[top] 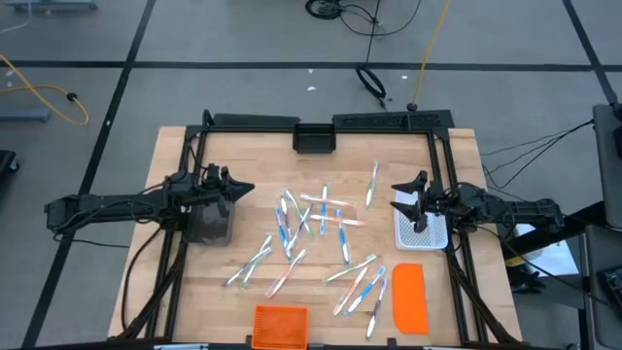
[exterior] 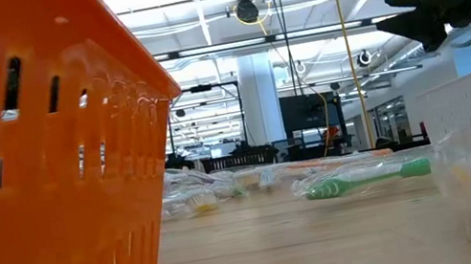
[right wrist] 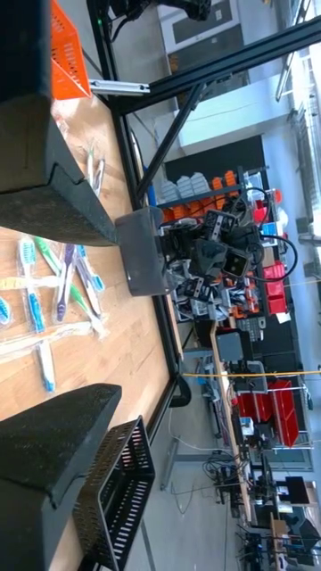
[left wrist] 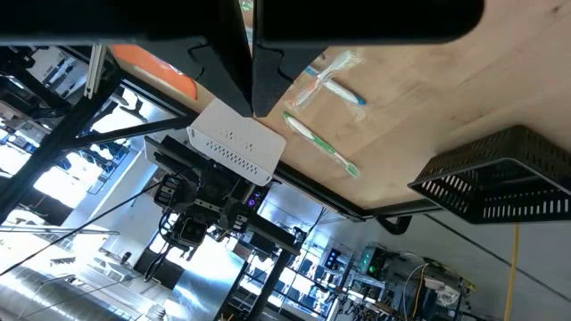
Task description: Pick & Place Toothbrushes
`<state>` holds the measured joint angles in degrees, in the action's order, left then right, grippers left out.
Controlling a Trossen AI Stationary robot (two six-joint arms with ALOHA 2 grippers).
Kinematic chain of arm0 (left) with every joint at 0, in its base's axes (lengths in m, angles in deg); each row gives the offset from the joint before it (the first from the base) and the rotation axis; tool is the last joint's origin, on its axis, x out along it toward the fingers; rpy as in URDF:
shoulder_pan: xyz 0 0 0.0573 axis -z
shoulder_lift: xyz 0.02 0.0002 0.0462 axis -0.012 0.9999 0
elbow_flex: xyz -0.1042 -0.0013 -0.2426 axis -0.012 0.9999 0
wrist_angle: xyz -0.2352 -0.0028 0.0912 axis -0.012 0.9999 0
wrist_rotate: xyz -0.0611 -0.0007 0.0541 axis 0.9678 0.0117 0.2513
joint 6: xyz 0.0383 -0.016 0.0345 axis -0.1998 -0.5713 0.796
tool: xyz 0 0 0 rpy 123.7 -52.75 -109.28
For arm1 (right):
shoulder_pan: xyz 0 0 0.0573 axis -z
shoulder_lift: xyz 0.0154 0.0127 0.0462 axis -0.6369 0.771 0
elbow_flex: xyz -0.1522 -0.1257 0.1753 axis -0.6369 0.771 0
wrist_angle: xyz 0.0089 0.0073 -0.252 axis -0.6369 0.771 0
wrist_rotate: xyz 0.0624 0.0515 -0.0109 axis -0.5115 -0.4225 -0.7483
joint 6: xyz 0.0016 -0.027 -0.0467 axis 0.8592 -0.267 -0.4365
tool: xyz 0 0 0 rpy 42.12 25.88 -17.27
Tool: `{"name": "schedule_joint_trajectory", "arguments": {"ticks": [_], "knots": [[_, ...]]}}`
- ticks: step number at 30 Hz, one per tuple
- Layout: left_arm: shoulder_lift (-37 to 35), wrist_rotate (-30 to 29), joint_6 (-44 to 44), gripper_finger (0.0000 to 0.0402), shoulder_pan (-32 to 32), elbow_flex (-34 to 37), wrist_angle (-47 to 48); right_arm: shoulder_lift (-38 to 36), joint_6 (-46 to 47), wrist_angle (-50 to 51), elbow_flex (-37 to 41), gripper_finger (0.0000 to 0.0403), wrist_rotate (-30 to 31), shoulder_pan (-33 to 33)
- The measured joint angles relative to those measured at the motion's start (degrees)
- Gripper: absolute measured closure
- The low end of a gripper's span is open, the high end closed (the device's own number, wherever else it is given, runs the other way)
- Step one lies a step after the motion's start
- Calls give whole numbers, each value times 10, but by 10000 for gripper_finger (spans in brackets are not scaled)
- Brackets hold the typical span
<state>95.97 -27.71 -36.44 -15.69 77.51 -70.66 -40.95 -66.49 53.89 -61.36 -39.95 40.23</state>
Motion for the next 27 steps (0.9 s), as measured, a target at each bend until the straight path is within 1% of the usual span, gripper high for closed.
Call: {"name": "schedule_joint_trajectory", "arguments": {"ticks": [9,12,16,25,27], "knots": [[0,0,0,398,0,0,0,0,1,-4,0,145,0,0],[0,0,23,398,0,0,-2,0,22,-4,0,145,0,0],[0,0,2,398,0,0,-25,0,51,-4,0,145,0,0],[0,0,1,398,0,0,-29,0,46,-3,0,145,0,0],[0,-1,0,398,0,0,-42,0,45,-3,0,145,0,0]]}}
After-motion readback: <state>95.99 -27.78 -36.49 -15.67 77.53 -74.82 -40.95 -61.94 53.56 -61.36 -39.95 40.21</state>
